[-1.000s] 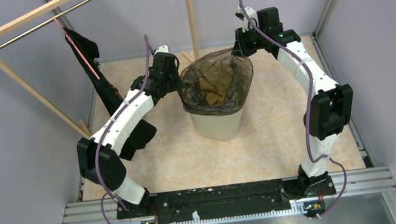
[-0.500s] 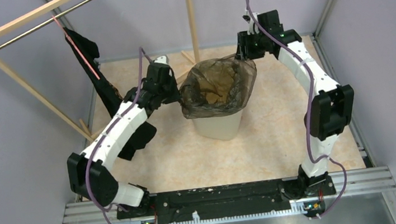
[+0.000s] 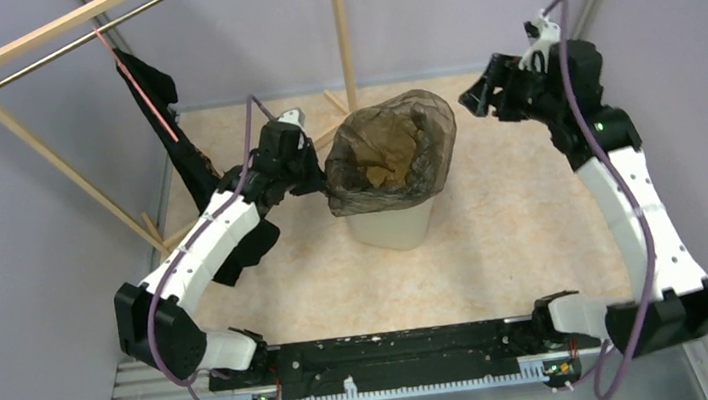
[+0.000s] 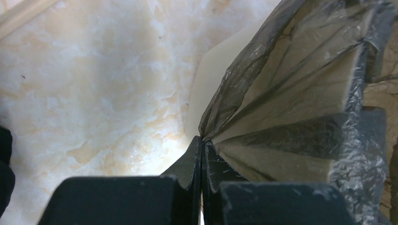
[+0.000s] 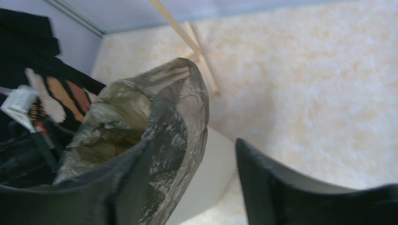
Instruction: Put the trash bags into the trash bin
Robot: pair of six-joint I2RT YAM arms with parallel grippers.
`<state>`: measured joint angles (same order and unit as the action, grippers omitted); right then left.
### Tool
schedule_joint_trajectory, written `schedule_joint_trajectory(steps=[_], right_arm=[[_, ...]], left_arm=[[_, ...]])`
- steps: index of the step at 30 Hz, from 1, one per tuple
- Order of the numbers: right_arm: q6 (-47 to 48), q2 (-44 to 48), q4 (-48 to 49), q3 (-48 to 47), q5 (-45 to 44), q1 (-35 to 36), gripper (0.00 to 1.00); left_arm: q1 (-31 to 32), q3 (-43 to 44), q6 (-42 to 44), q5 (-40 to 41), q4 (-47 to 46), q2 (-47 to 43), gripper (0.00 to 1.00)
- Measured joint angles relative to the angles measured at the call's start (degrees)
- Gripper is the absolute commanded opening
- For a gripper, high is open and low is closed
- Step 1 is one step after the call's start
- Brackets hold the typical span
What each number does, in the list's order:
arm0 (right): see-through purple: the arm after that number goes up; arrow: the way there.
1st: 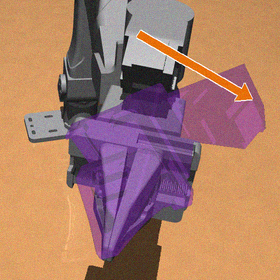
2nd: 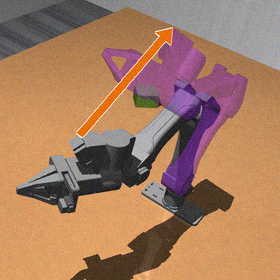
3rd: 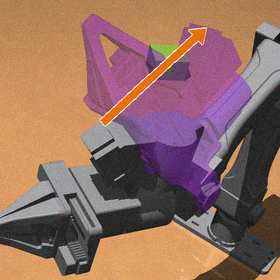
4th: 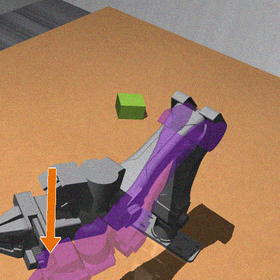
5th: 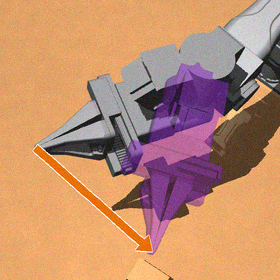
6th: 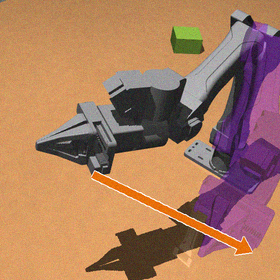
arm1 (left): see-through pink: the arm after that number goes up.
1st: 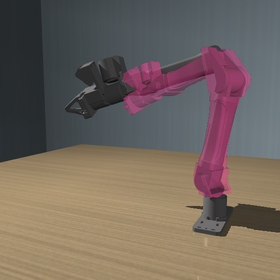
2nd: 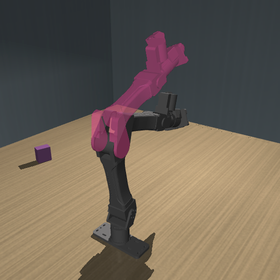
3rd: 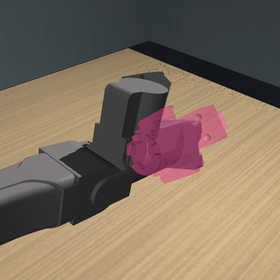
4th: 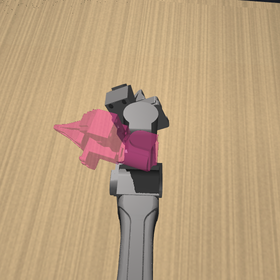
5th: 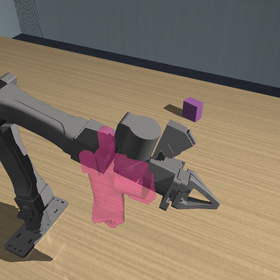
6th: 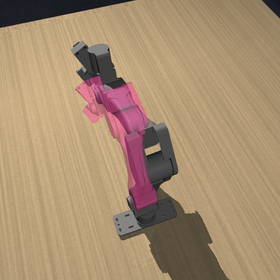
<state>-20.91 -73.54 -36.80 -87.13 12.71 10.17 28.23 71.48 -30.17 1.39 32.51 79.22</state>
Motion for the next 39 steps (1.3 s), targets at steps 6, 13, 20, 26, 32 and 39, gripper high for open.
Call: schedule_joint_trajectory(steps=[6,13,20,26,32,39], right_arm=[[-6.3,12.5,12.1,18.5,9.6,-4.7,0.57],[-9.1,7.0,19.7,22.9,15.6,-4.8,0.52],[-11.0,2.6,27.1,24.0,17.4,-4.8,0.29],[-13.2,1.6,31.4,26.1,17.4,-4.8,0.02],[-12.7,1.2,31.1,26.7,14.0,-4.8,0.00],[-12.1,-0.5,31.2,32.0,13.1,-4.7,0.00]], left_arm=[[0.0,-1.6,-0.2,-1.9,0.0,-0.3,0.00],[0.0,-1.6,-0.6,-3.1,-0.5,-1.0,0.00],[0.0,-1.7,-1.1,-3.3,-0.9,-1.0,0.00],[0.0,-1.7,-1.4,-3.5,-1.0,-1.0,0.00],[0.0,-1.9,-1.5,-3.5,-1.1,-1.0,0.00],[0.0,-5.7,-1.5,-3.5,-1.1,-2.2,0.00]])
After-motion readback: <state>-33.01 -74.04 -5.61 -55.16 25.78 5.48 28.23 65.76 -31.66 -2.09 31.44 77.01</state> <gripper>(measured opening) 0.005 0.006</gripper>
